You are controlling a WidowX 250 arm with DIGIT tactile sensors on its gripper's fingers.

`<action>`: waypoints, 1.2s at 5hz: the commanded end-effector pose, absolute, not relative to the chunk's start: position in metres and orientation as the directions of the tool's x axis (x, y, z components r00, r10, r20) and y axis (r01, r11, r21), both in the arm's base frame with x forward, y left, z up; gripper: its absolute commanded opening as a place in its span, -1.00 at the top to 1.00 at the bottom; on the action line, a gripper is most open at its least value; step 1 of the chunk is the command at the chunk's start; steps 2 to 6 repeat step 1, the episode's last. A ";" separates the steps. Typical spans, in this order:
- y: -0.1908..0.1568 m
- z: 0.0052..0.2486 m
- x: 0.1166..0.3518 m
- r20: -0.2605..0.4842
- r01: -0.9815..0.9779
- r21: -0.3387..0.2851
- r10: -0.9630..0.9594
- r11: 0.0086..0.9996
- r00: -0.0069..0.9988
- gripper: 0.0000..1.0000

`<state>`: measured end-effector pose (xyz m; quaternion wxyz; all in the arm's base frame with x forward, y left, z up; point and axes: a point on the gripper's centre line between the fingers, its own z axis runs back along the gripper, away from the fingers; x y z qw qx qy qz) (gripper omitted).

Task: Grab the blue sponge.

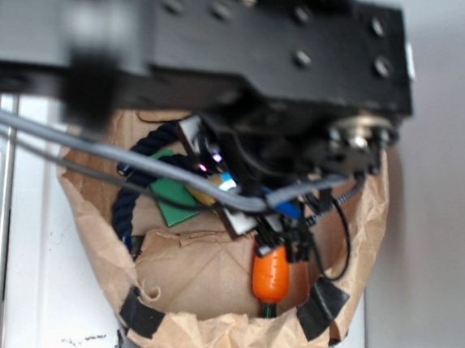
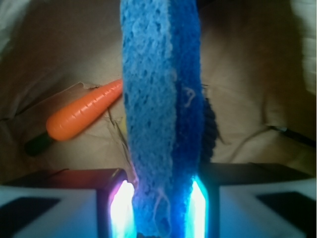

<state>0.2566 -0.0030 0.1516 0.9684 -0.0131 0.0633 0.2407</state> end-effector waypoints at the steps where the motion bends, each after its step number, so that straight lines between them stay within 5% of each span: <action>1: 0.005 0.188 0.246 0.063 -0.376 -0.043 0.378 0.926 0.924 -0.41; 6: 0.005 0.188 0.246 0.063 -0.376 -0.043 0.378 0.926 0.924 -0.41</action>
